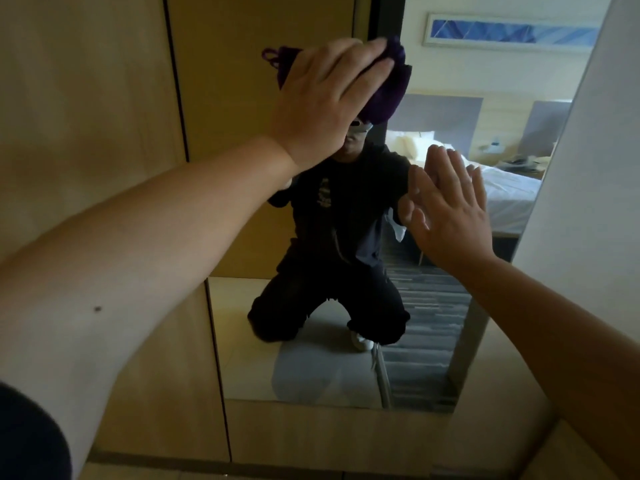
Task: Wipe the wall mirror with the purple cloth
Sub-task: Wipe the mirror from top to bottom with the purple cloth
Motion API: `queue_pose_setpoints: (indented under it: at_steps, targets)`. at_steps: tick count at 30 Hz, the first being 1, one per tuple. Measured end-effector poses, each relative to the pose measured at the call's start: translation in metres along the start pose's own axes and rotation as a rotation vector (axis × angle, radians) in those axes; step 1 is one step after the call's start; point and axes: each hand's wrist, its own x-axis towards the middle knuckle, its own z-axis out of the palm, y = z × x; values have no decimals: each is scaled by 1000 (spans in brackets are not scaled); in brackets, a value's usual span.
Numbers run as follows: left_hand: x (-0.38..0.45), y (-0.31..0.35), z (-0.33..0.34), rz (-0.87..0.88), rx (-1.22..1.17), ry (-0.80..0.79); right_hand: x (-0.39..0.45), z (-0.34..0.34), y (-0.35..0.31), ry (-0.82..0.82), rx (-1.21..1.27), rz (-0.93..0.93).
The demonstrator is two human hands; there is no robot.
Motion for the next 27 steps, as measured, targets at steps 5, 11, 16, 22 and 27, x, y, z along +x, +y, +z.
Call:
queue_pose_setpoints:
  at_steps: [5,11,16,22,27]
  targets:
    - [-42,24,20,-29,2,-137,-3,21,7,80,-7,-34]
    - [-168,101,25,44,-86,-170,-1,35,3,209,38,-14]
    - [-289,157,15,108,-57,-372,-1,29,1,160,25,4]
    - [-263,150,-8,13,-286,-405,-6,6,9,47,28,-5]
    - [-170,109,-10,-89,-359,-198,-15,-1,35,31,-9,82]
